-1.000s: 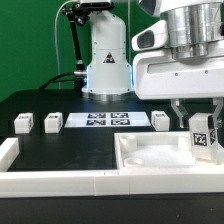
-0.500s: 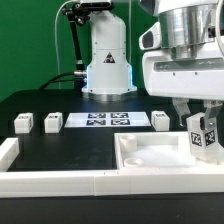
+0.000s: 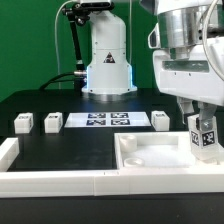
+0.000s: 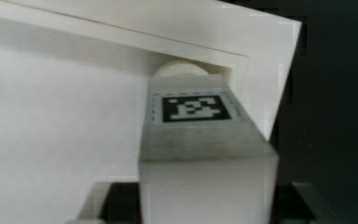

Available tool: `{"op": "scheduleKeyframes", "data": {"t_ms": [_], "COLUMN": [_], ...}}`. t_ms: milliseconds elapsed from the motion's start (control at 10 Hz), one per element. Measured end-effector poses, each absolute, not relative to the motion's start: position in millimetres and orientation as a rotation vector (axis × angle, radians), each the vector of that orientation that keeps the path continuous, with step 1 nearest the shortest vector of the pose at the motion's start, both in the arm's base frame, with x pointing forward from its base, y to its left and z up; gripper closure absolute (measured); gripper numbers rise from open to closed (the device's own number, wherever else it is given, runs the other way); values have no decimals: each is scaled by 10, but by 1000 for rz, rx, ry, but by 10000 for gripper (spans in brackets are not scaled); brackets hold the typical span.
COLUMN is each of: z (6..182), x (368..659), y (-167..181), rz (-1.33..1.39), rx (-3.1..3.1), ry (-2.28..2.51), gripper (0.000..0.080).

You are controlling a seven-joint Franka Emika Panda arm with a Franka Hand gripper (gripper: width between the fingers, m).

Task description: Assemble square table

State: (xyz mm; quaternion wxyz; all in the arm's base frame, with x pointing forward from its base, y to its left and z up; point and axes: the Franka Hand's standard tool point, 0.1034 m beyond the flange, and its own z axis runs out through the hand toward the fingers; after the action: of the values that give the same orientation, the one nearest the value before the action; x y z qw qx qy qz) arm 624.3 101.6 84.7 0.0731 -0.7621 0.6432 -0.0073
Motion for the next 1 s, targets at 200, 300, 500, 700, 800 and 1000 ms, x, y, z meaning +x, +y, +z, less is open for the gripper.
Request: {"op": "scheduleKeyframes", "data": {"t_ms": [200, 300, 500, 700, 800, 1000], "z": [838, 833, 835, 840, 845, 846], "x": [6234, 6230, 6239, 6242, 6251, 6268], "y": [1034, 1046, 1006, 1026, 1039, 1041], "rz": [-5, -6, -20, -39, -59, -96], "rx": [-2238, -2262, -2404, -2540, -2631, -2739], "ry": [1984, 1956, 1772, 1573, 1411, 1185], "gripper": [417, 282, 180, 156, 151, 150]}}
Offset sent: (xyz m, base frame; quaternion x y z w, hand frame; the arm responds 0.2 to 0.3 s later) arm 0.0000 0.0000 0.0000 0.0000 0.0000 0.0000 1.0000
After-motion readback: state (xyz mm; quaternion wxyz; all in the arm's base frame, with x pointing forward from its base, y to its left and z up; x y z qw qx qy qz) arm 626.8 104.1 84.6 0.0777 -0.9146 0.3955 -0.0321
